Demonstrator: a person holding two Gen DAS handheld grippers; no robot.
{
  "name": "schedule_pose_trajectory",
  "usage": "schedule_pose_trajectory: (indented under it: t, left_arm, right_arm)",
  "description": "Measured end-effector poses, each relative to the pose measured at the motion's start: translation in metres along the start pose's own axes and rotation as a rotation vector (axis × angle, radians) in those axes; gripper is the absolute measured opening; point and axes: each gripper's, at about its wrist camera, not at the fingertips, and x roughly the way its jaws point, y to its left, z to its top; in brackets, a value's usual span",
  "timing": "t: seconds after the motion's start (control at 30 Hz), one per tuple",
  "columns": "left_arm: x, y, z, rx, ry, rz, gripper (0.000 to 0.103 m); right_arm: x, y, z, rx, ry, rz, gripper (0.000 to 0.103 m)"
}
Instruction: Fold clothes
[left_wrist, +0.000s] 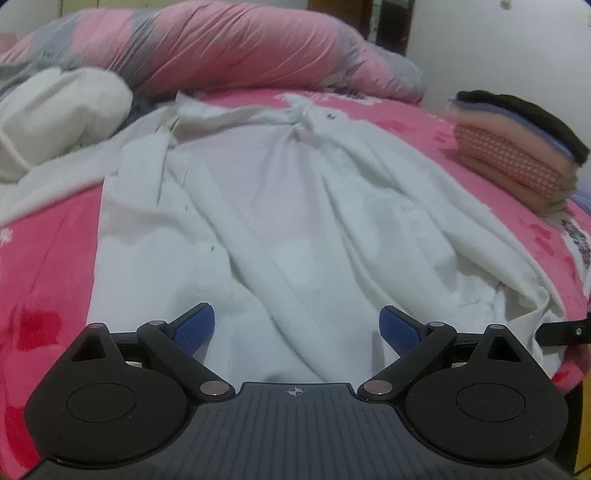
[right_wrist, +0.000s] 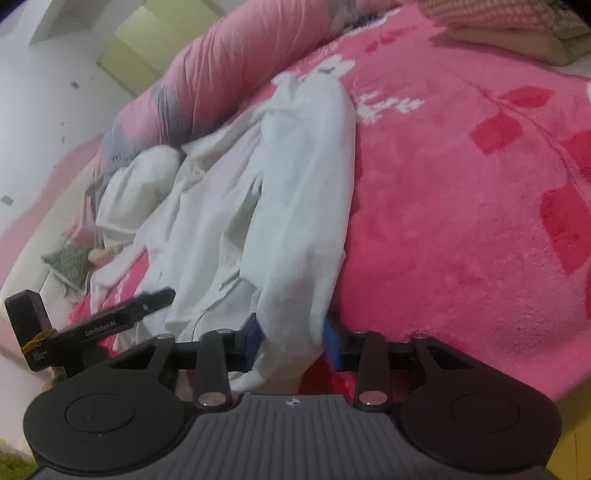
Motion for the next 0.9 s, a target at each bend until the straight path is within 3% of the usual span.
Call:
schedule_pose_trajectory:
  t: [0.03, 0.07, 0.27, 0.43, 0.63, 0.77, 0.83, 0.9]
  left_arm:
    - [0.0, 0.001, 0.001, -0.007, 0.001, 0.0, 0.097]
    - [-0.001, 0.002, 0.001, -0.01, -0.003, -0.003, 0.097]
    - [0.001, 0.007, -0.003, -0.019, -0.012, 0.0, 0.097]
    - [0.004, 0.009, -0.003, -0.039, -0.01, -0.009, 0.097]
    - [0.001, 0.015, -0.003, -0.066, -0.018, -0.034, 0.097]
    - [0.0, 0.018, -0.006, -0.078, -0.033, -0.046, 0.097]
    - [-0.001, 0.018, -0.008, -0.077, -0.042, -0.051, 0.097]
    - [0.0, 0.019, -0.009, -0.069, -0.048, -0.058, 0.097]
  right_arm:
    - [-0.005, -0.001, 0.0, 0.005, -0.025, 0.01, 0.011]
    - [-0.01, -0.002, 0.0, 0.01, -0.051, 0.02, 0.007]
    - [-0.056, -0.02, 0.036, 0.123, -0.278, 0.142, 0.006]
    - [-0.062, -0.025, 0.085, 0.145, -0.421, 0.164, 0.006]
    - [-0.03, -0.007, 0.19, 0.043, -0.467, 0.14, 0.004]
    - [-0.001, 0.021, 0.257, -0.028, -0.401, 0.08, 0.005]
    - [0.009, 0.035, 0.261, -0.073, -0.338, 0.062, 0.007]
    - [0.012, 0.038, 0.242, -0.128, -0.303, 0.016, 0.027]
